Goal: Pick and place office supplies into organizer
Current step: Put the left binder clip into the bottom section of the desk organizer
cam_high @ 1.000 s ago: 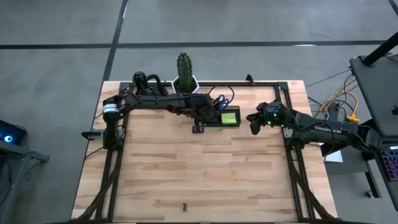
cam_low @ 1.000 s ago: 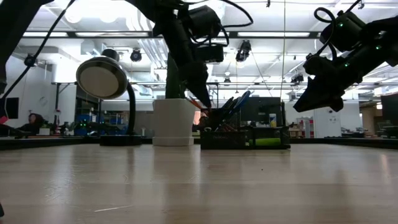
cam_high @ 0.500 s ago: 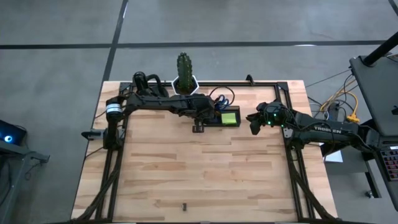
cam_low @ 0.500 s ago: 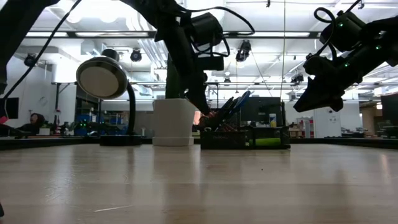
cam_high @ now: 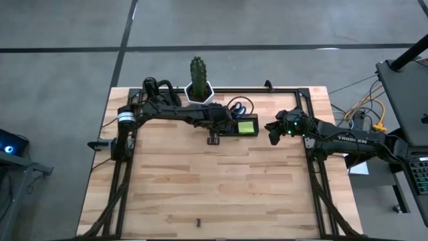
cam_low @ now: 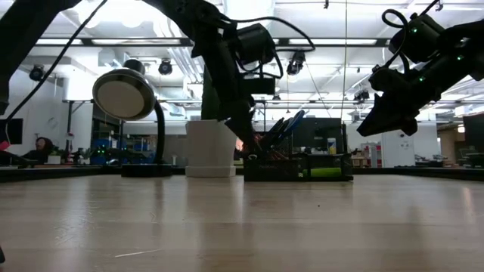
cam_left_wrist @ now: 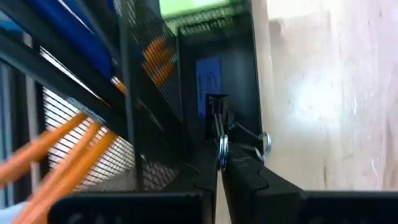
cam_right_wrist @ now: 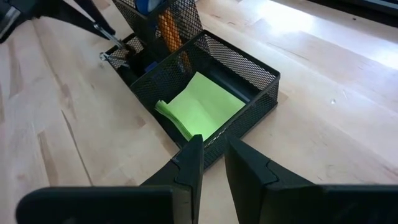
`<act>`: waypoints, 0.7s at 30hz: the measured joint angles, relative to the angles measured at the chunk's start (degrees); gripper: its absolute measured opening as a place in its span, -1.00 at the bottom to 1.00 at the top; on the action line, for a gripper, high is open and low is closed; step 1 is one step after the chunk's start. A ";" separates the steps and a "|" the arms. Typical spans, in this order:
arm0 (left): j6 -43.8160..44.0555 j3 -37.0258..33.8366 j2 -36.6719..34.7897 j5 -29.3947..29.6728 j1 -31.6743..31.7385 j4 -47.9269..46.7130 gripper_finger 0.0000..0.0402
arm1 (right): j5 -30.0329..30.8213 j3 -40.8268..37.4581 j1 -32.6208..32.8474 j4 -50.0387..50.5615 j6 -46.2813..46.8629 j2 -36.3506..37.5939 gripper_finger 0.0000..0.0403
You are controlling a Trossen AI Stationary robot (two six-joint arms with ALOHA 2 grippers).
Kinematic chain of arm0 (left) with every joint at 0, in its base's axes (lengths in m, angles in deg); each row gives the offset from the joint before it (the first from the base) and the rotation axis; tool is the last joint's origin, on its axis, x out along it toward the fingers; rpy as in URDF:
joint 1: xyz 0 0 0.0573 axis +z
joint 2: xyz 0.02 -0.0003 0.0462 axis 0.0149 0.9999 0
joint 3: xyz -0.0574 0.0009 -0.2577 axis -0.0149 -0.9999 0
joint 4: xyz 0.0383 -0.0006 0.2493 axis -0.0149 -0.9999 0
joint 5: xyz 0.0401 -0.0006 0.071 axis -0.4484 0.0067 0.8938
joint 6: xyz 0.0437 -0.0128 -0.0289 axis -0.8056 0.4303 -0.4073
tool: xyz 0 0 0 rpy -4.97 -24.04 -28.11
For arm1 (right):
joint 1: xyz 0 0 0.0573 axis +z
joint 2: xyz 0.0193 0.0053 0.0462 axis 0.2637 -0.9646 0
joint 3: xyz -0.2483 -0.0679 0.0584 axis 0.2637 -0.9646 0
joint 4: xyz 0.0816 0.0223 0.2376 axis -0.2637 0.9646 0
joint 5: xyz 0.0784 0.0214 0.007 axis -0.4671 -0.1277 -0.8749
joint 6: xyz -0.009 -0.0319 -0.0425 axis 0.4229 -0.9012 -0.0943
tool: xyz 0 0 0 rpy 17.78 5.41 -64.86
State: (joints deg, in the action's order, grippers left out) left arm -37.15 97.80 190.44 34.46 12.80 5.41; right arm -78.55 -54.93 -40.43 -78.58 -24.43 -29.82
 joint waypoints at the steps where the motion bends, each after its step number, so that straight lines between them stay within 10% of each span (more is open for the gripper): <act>1: 0.00 -0.11 0.06 0.00 0.00 -0.26 -1.00 | 0.00 0.00 0.01 0.00 0.00 -0.05 -0.72; 21: 0.37 -0.15 1.32 2.63 0.00 -0.09 -1.00 | 0.00 -0.04 0.01 -0.01 0.02 -0.61 -0.72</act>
State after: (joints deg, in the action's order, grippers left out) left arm -36.78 97.65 191.75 37.09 12.80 5.32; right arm -78.55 -54.97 -40.42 -78.59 -24.41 -30.44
